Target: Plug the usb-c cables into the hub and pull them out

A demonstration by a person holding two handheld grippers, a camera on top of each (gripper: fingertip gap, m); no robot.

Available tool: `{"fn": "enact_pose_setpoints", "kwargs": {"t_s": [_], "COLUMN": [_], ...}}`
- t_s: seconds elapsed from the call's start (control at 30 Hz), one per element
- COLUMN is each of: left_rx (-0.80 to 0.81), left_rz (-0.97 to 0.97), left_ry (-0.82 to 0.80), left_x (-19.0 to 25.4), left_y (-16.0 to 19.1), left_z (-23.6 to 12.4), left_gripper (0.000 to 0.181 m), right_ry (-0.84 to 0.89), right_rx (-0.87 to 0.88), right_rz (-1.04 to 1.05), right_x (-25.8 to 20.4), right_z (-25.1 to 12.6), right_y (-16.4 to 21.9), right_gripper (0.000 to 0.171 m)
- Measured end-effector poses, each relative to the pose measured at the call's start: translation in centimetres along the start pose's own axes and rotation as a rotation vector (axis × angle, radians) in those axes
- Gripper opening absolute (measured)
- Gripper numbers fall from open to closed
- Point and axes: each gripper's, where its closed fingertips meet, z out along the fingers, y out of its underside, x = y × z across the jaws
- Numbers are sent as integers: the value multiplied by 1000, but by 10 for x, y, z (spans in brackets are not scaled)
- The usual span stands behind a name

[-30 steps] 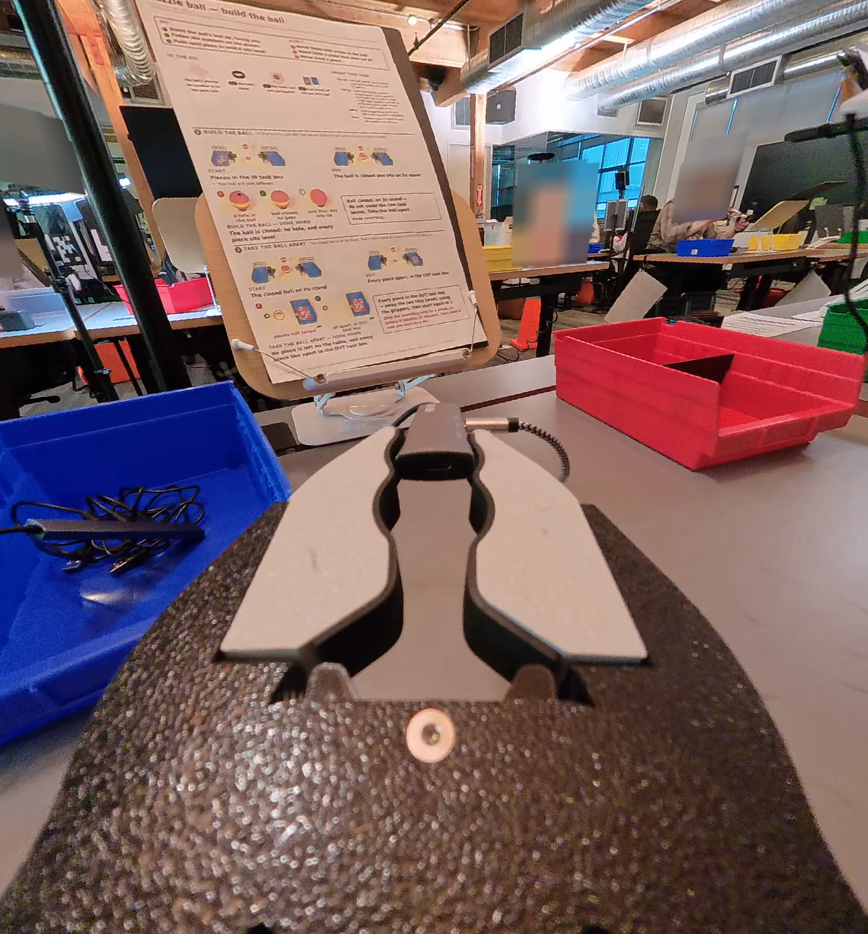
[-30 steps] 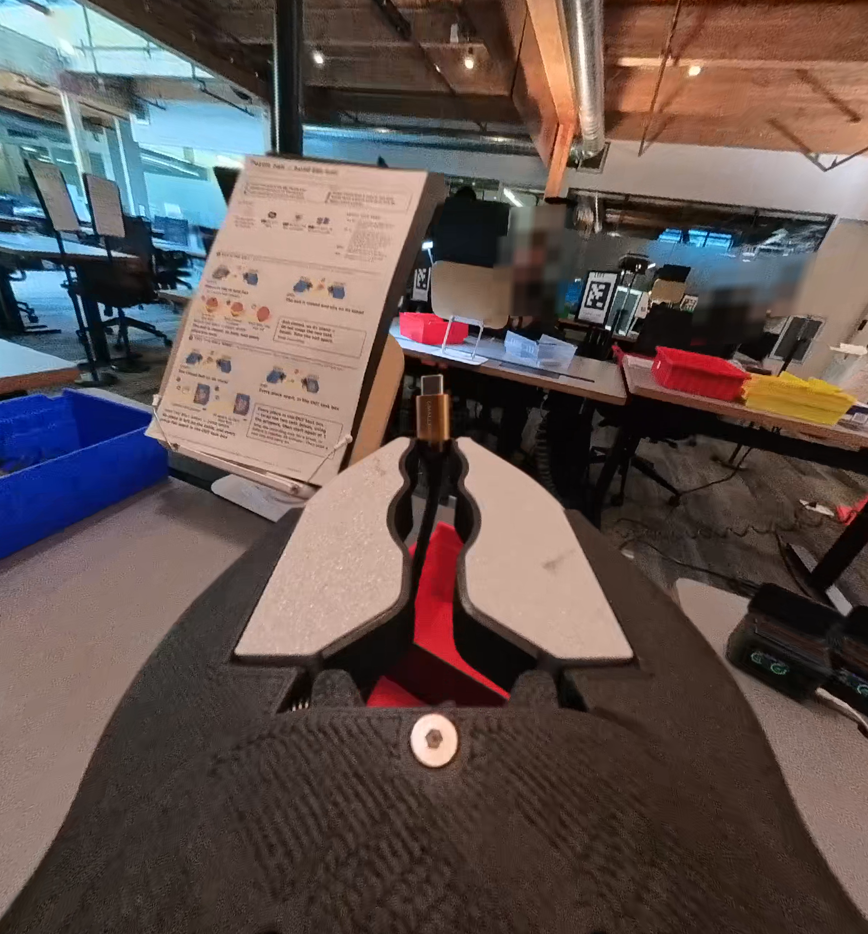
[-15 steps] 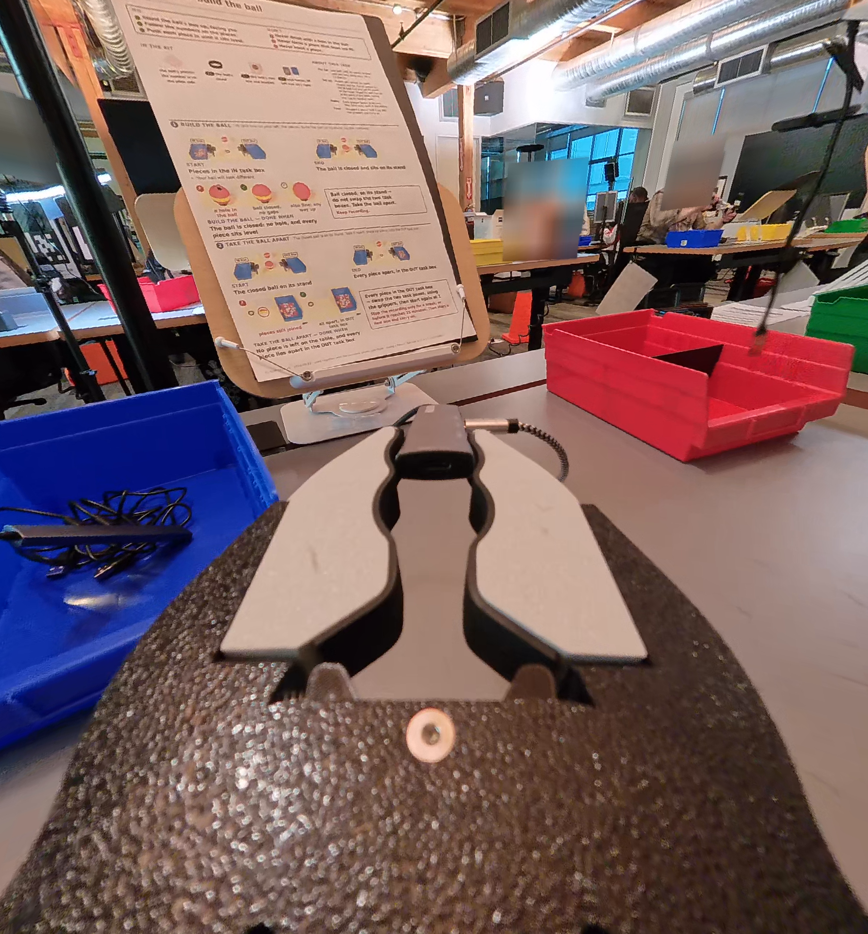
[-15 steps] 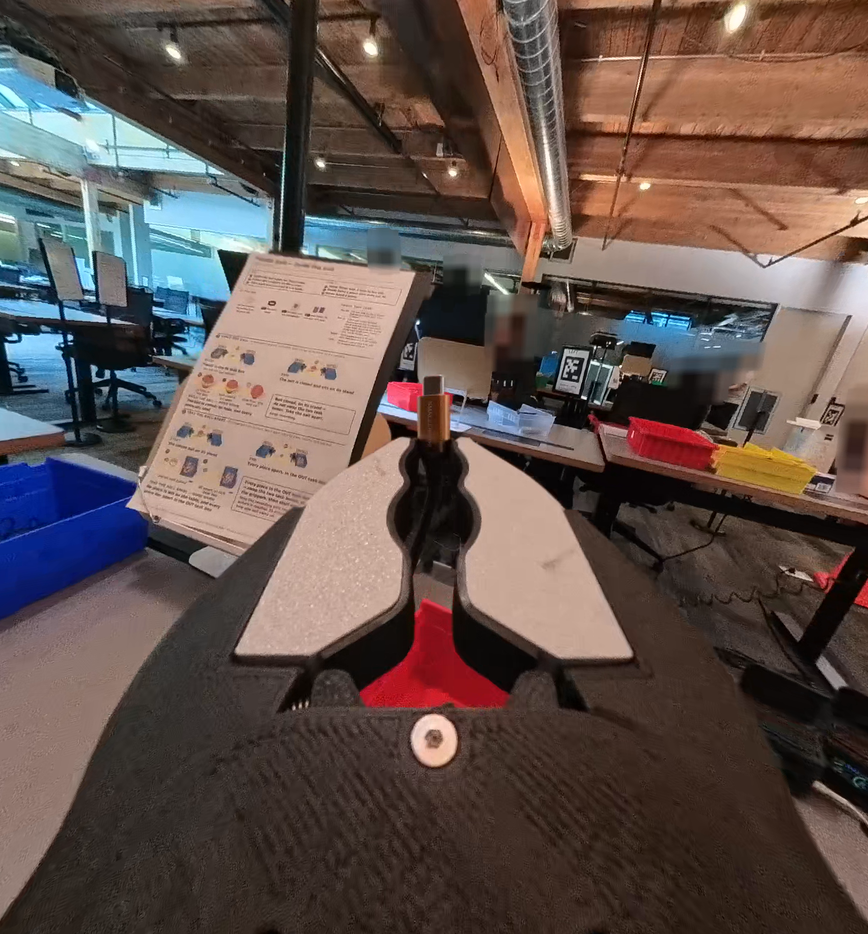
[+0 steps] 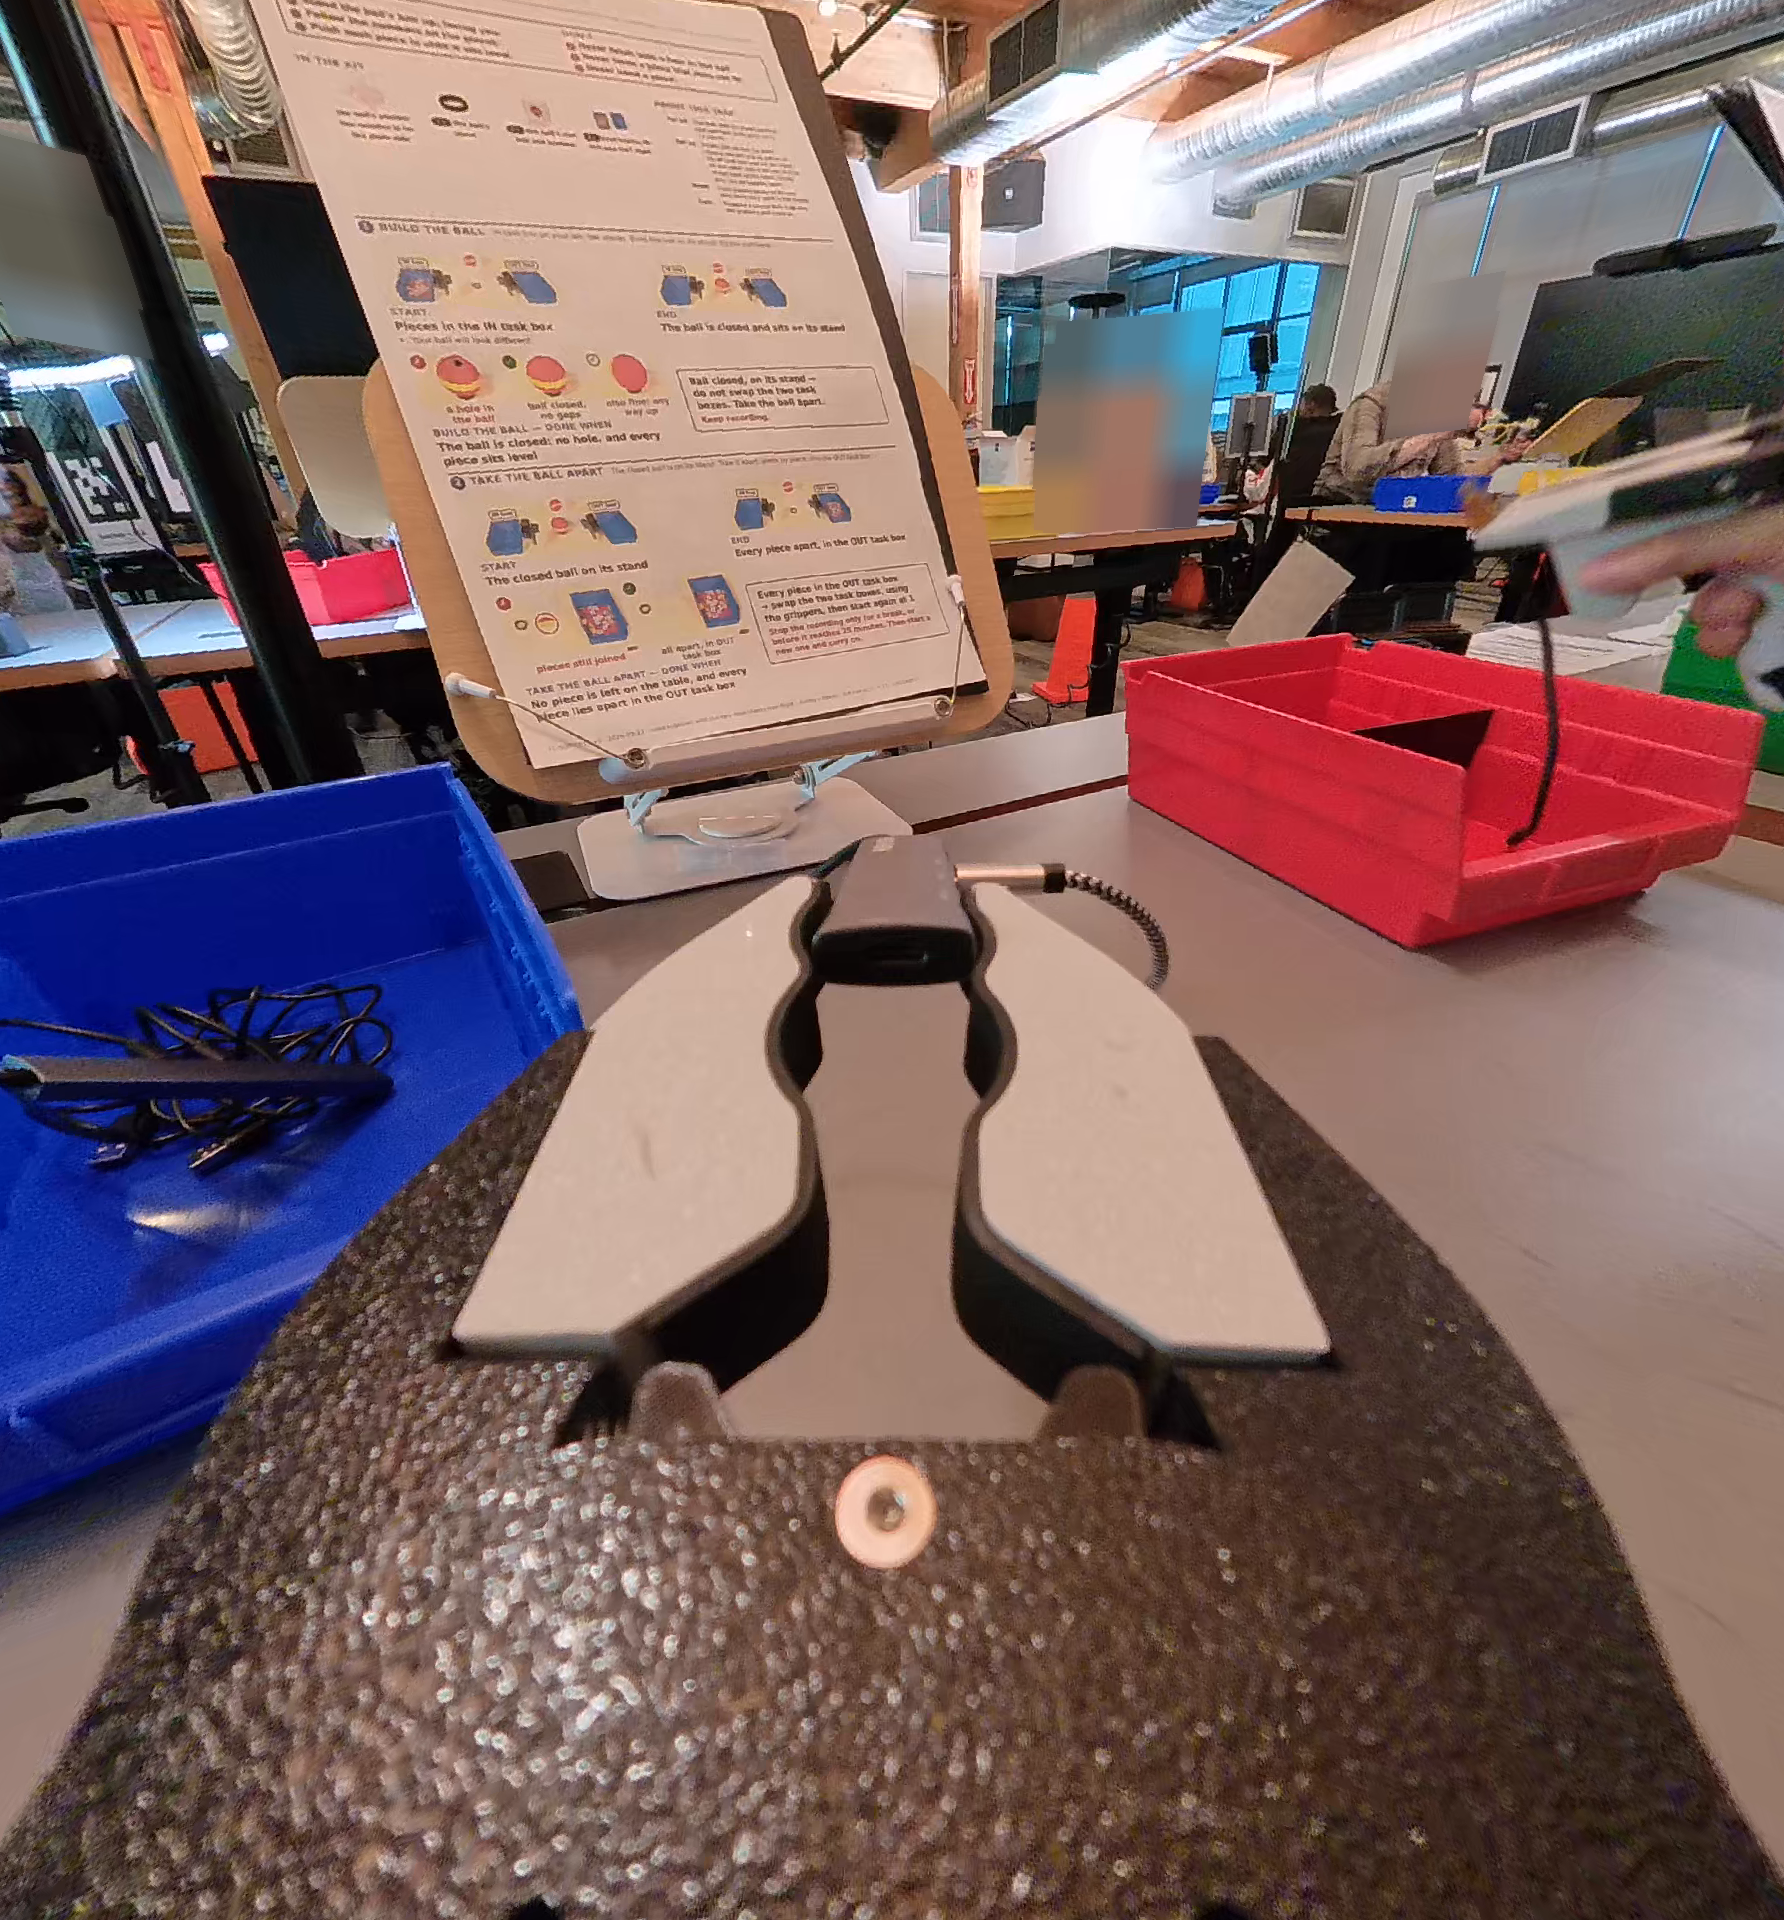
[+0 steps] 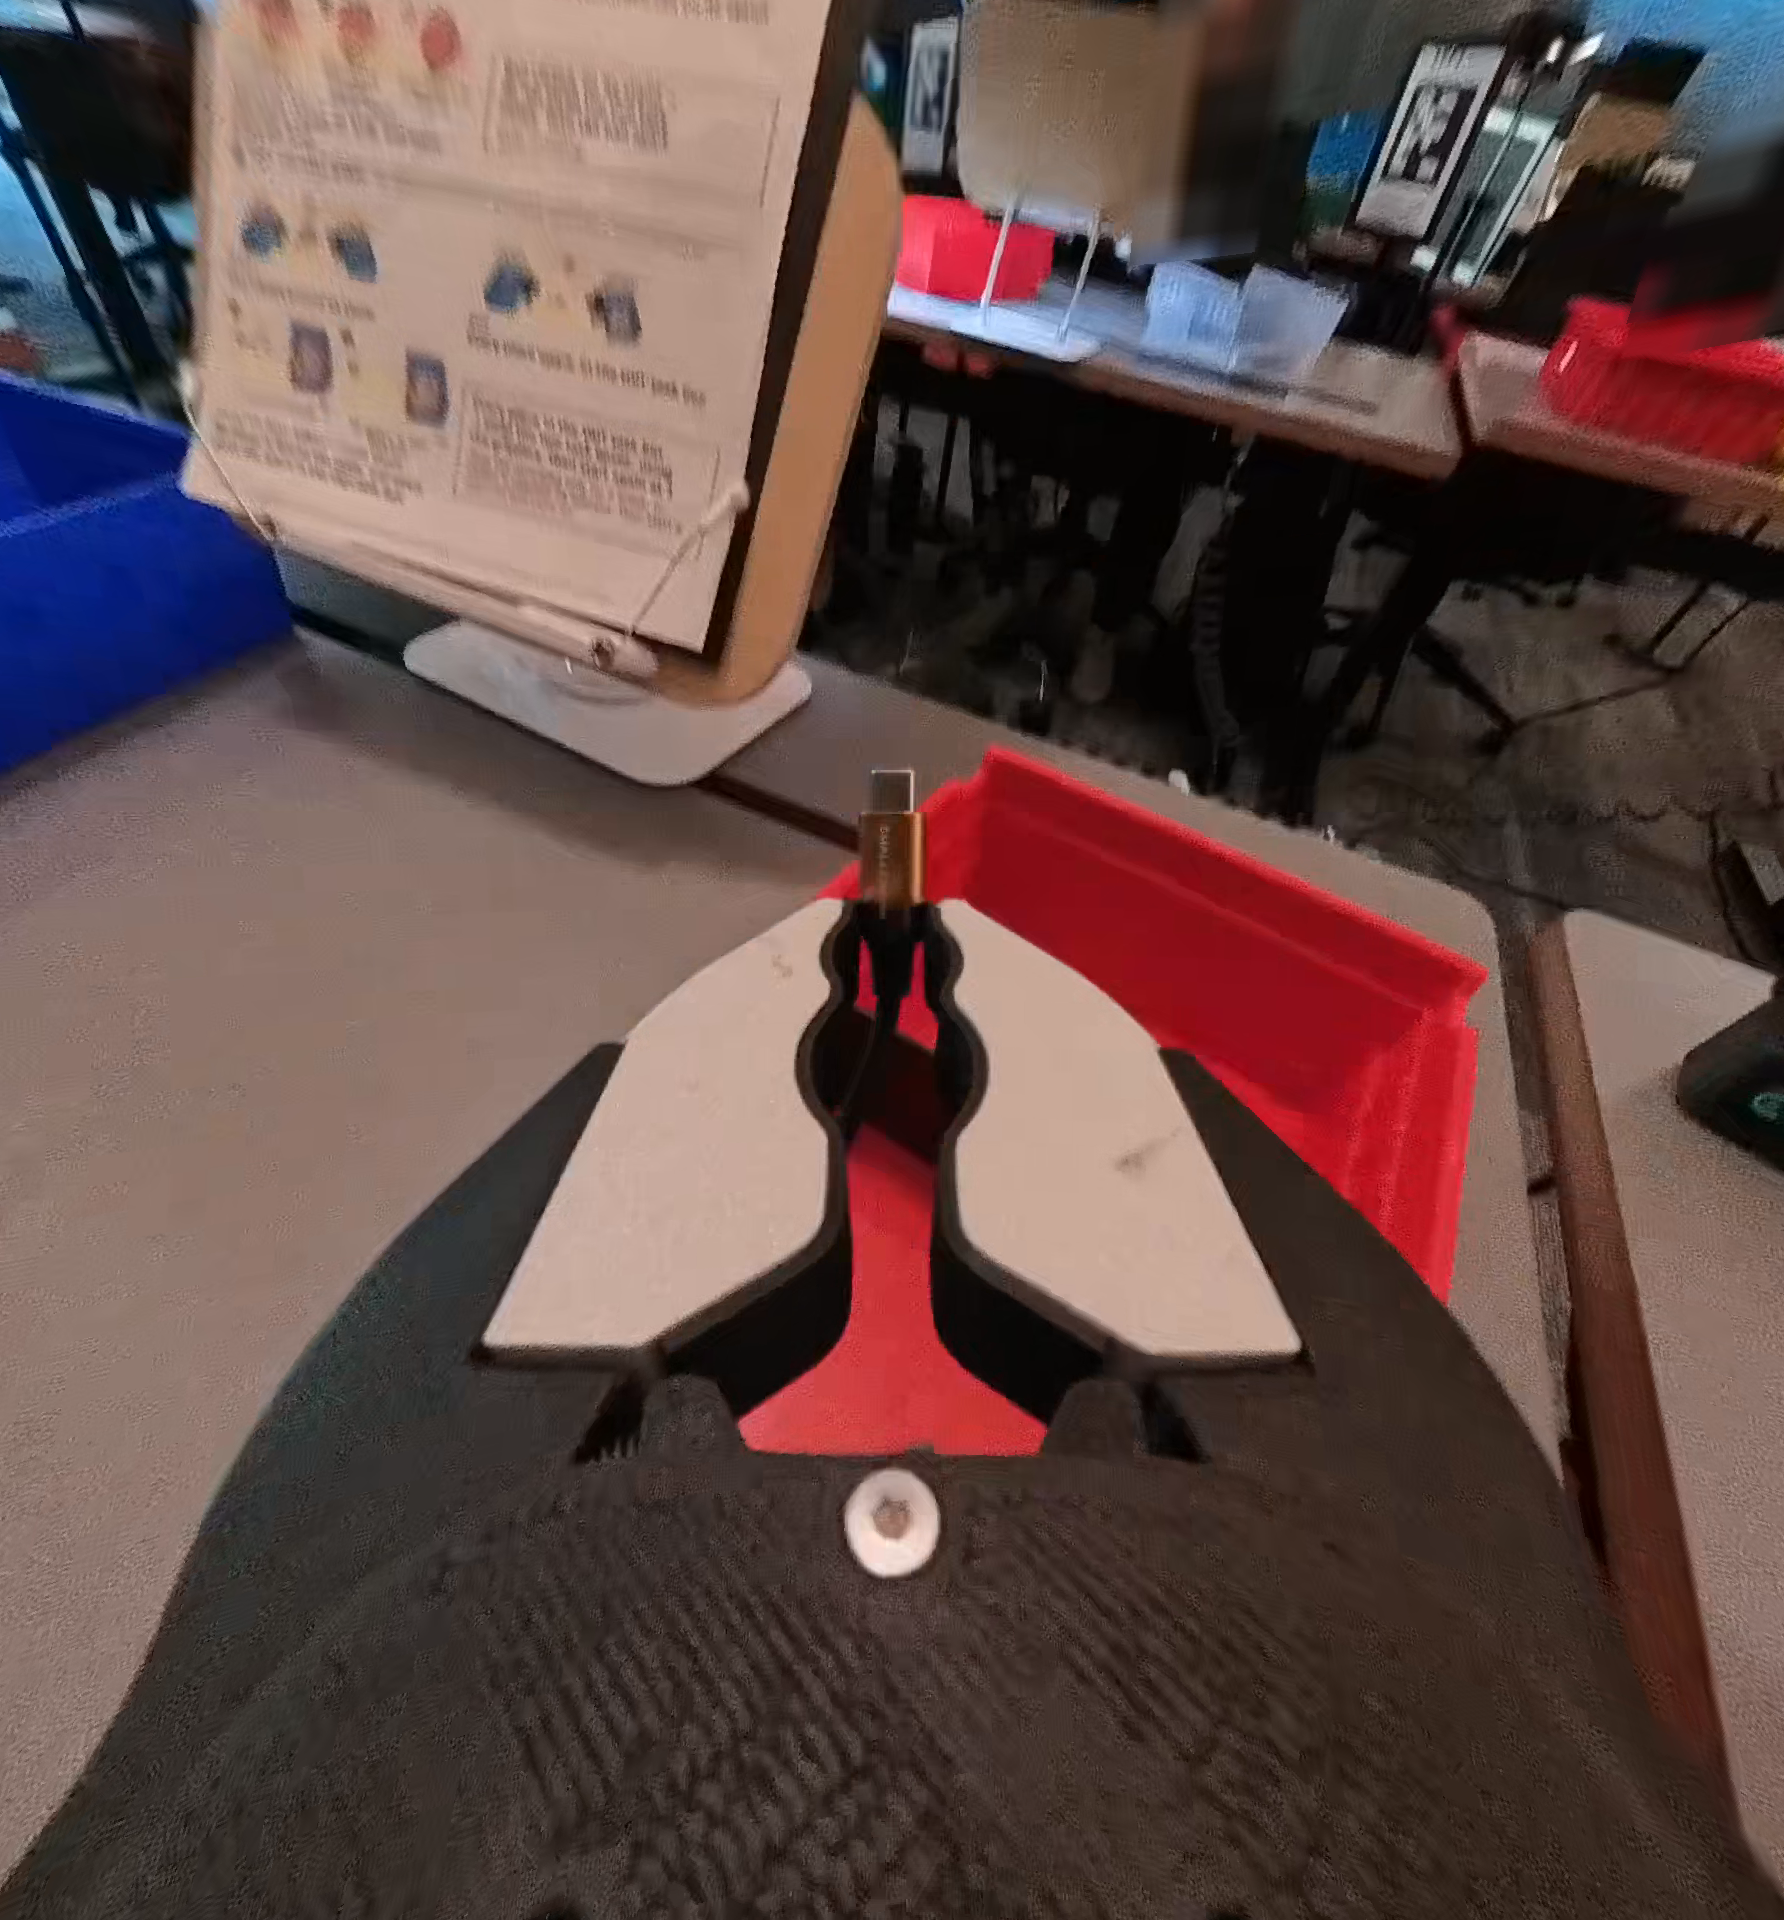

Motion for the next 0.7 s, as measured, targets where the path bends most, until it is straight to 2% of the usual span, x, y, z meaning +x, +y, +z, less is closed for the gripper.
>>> {"fn": "enact_pose_setpoints", "kwargs": {"t_s": [0.17,0.23,0.27,0.3,0.4,0.5,0.6,0.7], "left_rx": [1,-5,-5,-10,-16,-21,-27,-32], "left_rz": [9,6,5,2,0,-5,-5,10], "left_ry": [0,1,-2,-1,-14,-18,-14,-13], "left_x": [1,1,1,0,-3,-5,-2,1], "left_y": [-1,0,1,3,6,8,10,12], "left_z": [0,0,0,0,1,2,3,5], "left_gripper": [23,23,23,23,23,23,23,23], "right_ry": [3,11,44,93,162,77,-198,-442], "right_rx": [-322,-401,-418,-413,-223,-18,125,190], "right_rz": [-51,-68,-71,-77,-45,33,56,129], "right_x": [-15,-20,-18,-14,-17,-51,-138,-231], "right_z": [33,41,43,44,35,17,4,1], "right_y": [77,96,100,97,55,6,-20,-19], "right_gripper": [12,12,19,33,75,93,89,77]}}
